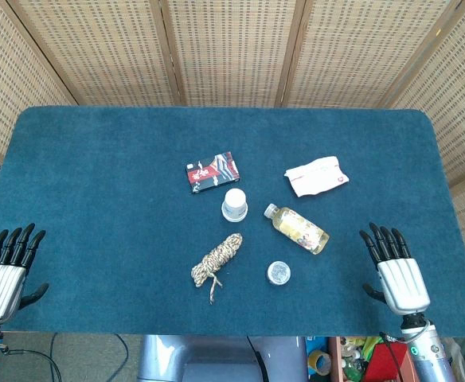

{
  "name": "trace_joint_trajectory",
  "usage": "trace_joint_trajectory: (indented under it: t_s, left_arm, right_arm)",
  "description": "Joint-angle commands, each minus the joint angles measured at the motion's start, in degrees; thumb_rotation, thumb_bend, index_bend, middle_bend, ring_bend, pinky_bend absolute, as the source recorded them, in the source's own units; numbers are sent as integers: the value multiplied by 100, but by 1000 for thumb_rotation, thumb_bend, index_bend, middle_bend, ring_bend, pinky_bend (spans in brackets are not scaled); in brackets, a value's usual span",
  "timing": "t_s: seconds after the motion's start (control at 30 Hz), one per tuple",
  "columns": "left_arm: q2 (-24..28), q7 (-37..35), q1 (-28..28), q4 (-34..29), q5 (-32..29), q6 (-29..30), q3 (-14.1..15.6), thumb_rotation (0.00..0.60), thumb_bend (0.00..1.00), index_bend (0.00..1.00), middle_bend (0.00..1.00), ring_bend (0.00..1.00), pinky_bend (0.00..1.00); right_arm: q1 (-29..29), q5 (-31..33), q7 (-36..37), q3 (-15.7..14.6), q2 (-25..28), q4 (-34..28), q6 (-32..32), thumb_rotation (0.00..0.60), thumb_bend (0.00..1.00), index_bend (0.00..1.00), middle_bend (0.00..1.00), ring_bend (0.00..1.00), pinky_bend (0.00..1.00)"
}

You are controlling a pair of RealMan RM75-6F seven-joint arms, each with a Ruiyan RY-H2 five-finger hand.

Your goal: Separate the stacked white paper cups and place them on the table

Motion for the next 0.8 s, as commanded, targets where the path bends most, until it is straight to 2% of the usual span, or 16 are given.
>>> trace_joint_trajectory:
  t_s: [0.03,0.8]
  left_arm:
    - [-14,21,-16,2,-7,-26,-6,600,192,0,0,0,0]
    - [-24,-21,-35,47,-44,-60,-16,600,192,0,0,0,0]
  right_arm:
    - [-1,18,15,6,3,8,-8,600,99,24,0,0,0]
    - [7,-52,64,-16,7,-11,-12,600,99,24,0,0,0]
